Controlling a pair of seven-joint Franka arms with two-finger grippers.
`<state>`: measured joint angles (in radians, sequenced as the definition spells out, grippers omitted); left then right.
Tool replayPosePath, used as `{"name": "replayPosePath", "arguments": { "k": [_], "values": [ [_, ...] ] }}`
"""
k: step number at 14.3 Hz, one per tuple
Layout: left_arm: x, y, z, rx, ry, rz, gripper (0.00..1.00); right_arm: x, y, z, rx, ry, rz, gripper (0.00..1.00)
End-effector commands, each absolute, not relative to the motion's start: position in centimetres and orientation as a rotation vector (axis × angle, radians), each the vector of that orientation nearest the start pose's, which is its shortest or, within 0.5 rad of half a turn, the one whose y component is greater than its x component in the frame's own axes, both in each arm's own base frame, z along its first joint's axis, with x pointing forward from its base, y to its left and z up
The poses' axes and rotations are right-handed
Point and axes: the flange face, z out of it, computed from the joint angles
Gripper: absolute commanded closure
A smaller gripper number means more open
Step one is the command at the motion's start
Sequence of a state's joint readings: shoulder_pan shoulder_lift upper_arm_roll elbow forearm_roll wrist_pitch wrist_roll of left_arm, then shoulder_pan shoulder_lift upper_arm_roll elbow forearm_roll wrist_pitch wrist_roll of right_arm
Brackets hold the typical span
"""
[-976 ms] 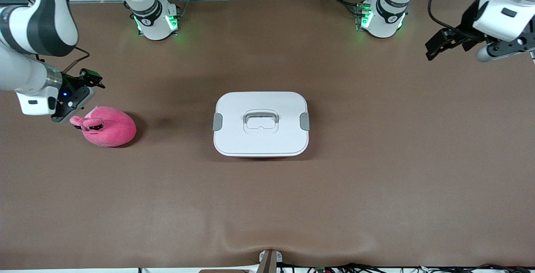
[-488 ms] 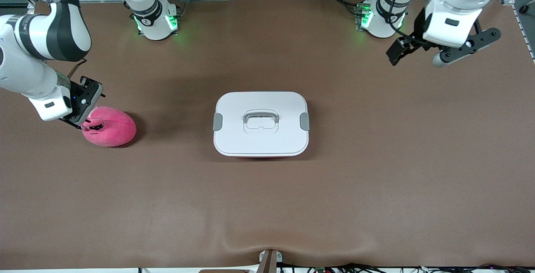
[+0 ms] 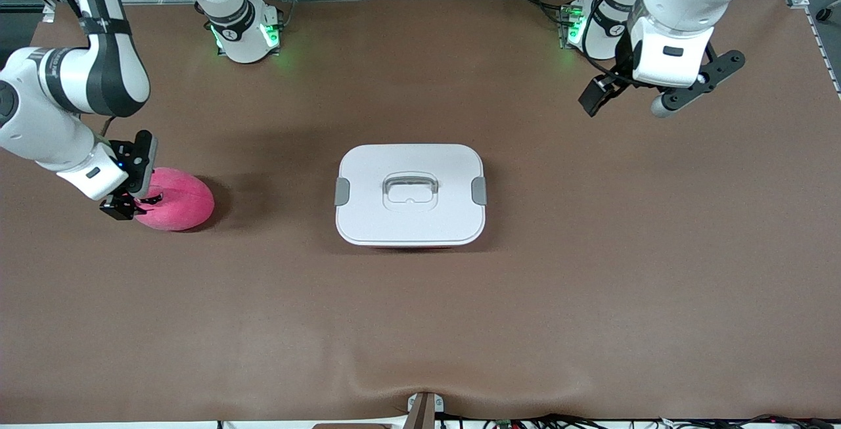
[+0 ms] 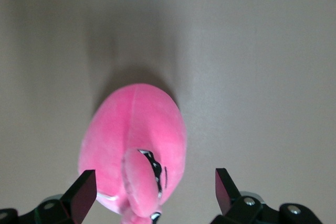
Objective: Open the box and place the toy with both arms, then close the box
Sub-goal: 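Grasp the plush with the right gripper while the left gripper reaches the handle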
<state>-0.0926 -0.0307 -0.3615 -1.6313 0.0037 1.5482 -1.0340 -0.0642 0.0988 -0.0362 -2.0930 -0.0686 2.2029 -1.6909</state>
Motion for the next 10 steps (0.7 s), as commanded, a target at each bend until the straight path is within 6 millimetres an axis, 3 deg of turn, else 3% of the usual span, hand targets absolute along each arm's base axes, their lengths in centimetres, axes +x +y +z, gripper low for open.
{"name": "replayPosePath", "arguments": {
  "k": [1, 4, 8, 10],
  "values": [
    [48.6, -25.9, 60.4, -2.955, -0.969, 0.053, 0.0, 56.2, -7.8, 36.6, 2.055, 2.301, -0.071, 0.0],
    [48.9, -27.4, 59.3, -2.923, -1.05, 0.053, 0.0, 56.3, -8.8, 34.9, 2.065, 2.313, -0.081, 0.0],
    [49.2, -29.6, 57.9, -2.893, -1.2, 0.047, 0.0, 56.3, -8.9, 34.1, 2.054, 2.335, -0.084, 0.0],
    [49.2, -31.2, 57.0, -2.864, -1.293, 0.048, 0.0, 56.5, -8.5, 34.2, 1.961, 2.4, -0.063, 0.25]
  ]
}}
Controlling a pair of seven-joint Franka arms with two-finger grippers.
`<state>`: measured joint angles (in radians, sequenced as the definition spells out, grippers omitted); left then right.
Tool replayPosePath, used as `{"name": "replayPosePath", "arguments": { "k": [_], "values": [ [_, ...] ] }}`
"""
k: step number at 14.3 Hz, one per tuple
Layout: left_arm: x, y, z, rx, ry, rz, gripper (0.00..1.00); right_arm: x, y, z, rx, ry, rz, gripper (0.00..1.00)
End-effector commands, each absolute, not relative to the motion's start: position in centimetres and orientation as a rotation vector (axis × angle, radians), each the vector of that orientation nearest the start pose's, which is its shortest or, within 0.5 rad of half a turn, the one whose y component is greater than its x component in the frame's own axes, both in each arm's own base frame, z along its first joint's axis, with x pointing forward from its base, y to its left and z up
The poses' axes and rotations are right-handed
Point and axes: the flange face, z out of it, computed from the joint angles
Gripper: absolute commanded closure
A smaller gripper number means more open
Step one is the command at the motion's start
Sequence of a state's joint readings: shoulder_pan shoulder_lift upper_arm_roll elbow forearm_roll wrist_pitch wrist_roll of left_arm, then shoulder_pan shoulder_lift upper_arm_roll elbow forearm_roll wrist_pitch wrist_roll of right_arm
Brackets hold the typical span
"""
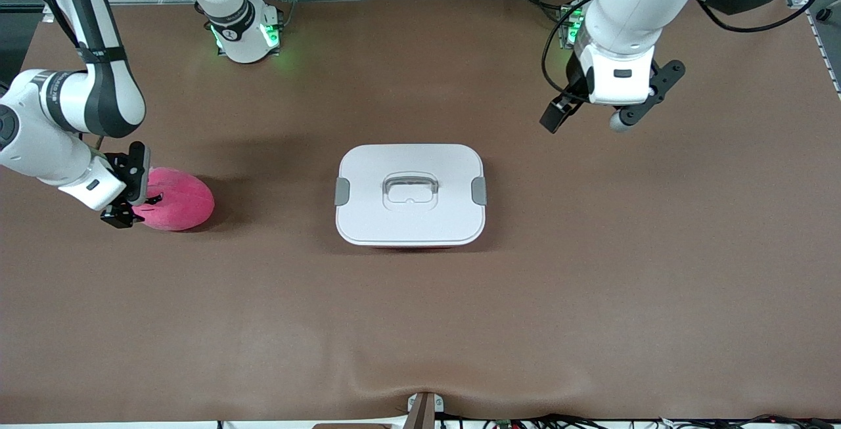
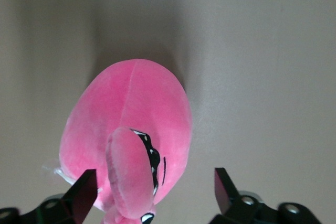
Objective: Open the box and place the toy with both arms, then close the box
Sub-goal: 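Grasp the plush with the right gripper while the left gripper reaches the handle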
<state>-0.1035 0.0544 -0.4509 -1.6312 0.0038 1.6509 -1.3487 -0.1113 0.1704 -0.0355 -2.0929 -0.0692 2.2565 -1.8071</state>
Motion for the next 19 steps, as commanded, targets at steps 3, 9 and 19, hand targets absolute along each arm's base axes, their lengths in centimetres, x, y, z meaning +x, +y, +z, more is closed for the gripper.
{"name": "replayPosePath", "arguments": {
  "k": [3, 9, 19],
  "values": [
    [48.7, -33.9, 55.2, -2.808, -1.364, 0.023, 0.0, 56.5, -8.5, 33.9, 1.953, 2.413, -0.065, 0.28],
    [48.8, -38.6, 50.6, -2.686, -1.586, -0.016, 0.0, 56.3, -8.3, 33.4, 1.952, 2.423, -0.073, 0.71],
    [49.0, -45.0, 45.2, -2.506, -1.829, -0.037, 0.0, 56.0, -8.8, 33.5, 2.016, 2.406, -0.039, 1.0]
  ]
}}
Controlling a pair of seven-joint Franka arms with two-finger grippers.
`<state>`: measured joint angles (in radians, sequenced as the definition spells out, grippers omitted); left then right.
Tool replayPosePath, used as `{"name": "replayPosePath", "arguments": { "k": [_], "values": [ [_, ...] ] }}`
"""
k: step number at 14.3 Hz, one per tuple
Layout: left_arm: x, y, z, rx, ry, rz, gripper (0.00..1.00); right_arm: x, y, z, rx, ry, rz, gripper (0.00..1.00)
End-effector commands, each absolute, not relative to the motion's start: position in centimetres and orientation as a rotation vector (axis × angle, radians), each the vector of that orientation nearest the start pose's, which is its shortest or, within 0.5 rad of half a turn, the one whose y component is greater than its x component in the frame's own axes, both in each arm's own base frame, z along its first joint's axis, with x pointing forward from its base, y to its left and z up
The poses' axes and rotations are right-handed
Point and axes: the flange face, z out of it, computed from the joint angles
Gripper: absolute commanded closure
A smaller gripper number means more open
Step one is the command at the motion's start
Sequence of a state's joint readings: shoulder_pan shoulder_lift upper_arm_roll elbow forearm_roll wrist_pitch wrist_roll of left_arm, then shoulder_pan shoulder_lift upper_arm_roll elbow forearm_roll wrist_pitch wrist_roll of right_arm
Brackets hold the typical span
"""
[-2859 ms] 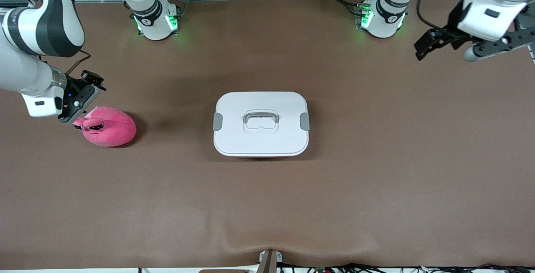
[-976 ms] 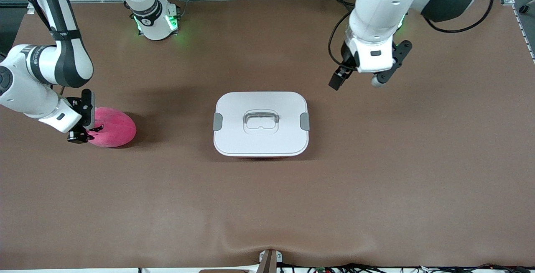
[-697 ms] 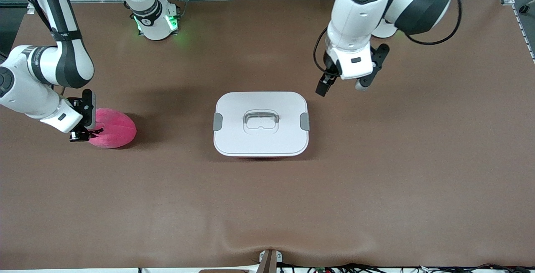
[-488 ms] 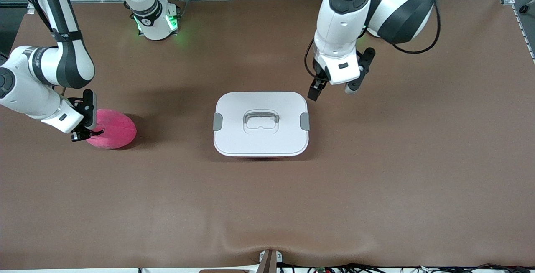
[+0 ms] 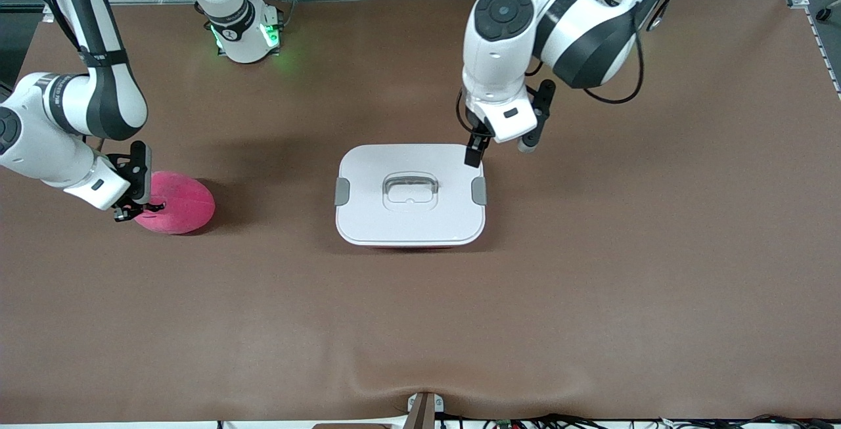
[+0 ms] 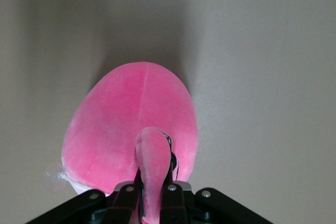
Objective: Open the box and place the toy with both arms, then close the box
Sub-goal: 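Grasp the plush with the right gripper while the left gripper reaches the handle, then grasp the lid handle with the left gripper while the right gripper lifts the plush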
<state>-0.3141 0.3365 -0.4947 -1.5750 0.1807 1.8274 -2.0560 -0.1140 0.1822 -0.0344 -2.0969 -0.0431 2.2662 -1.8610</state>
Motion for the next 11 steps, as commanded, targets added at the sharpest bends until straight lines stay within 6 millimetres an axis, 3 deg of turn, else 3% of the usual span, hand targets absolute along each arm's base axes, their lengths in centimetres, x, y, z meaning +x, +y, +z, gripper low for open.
{"name": "replayPosePath", "arguments": {
  "k": [1, 4, 7, 11],
  "values": [
    [49.0, -45.9, 44.8, -2.485, -1.87, -0.059, 0.0, 55.9, -9.0, 33.8, 2.023, 2.4, -0.037, 1.0],
    [49.3, -47.9, 43.3, -2.437, -1.988, -0.075, 0.0, 55.7, -9.4, 34.4, 2.042, 2.398, -0.048, 1.0],
    [48.4, -50.2, 41.5, -2.405, -2.072, -0.148, 0.13, 55.2, -9.3, 35.8, 2.154, 2.374, 0.017, 1.0],
    [47.8, -52.9, 39.9, -2.368, -2.222, -0.169, 0.21, 54.8, -9.0, 37.9, 2.282, 2.267, 0.007, 1.0]
  ]
}}
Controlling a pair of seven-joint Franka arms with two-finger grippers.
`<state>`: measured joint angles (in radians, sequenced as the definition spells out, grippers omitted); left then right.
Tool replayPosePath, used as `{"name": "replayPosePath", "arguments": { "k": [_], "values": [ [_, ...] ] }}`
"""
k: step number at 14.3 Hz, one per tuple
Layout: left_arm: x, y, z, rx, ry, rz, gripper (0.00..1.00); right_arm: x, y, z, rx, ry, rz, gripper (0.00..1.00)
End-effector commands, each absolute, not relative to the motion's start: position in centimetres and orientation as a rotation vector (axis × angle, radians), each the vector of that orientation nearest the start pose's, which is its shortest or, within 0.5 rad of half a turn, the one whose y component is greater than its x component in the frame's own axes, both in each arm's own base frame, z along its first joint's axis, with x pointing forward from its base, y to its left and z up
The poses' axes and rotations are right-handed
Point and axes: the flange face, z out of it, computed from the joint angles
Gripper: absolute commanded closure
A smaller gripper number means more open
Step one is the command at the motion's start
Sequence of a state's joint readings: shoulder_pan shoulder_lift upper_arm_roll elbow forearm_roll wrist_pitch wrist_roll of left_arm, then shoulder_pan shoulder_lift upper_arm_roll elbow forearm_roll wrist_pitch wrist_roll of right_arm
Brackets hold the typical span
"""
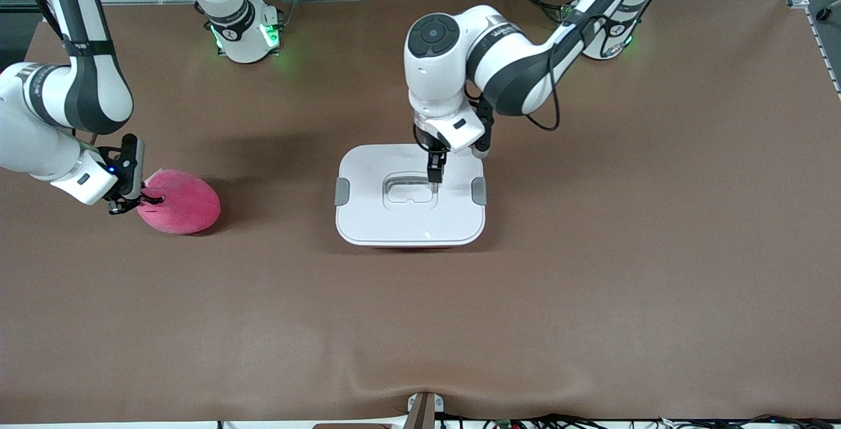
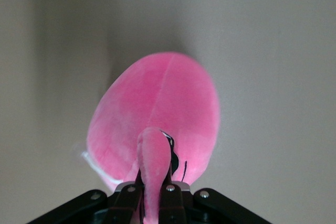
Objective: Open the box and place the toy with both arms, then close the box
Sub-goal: 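Grasp the lid handle with the left gripper while the right gripper lifts the plush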
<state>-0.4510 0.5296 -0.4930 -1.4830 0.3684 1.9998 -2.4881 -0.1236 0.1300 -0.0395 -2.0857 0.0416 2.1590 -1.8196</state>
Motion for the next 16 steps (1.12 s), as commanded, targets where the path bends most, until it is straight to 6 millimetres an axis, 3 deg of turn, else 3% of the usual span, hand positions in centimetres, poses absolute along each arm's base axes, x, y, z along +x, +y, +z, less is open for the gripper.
{"name": "replayPosePath", "arguments": {
  "k": [1, 6, 11, 16],
  "values": [
    [48.0, -53.3, 39.7, -2.342, -2.274, -0.176, 0.23, 54.8, -8.6, 38.7, 2.328, 2.228, -0.001, 1.0],
    [46.9, -55.5, 37.1, -2.311, -2.348, -0.268, 0.28, 54.9, -5.3, 41.8, 2.539, 2.018, -0.048, 1.0],
    [47.1, -55.7, 36.6, -2.277, -2.43, -0.251, 0.32, 53.6, -0.7, 45.0, 2.766, 1.687, -0.085, 1.0],
    [47.0, -55.9, 35.7, -2.266, -2.425, -0.242, 0.32, 52.5, 2.3, 46.6, 2.915, 1.401, -0.114, 1.0]
  ]
}}
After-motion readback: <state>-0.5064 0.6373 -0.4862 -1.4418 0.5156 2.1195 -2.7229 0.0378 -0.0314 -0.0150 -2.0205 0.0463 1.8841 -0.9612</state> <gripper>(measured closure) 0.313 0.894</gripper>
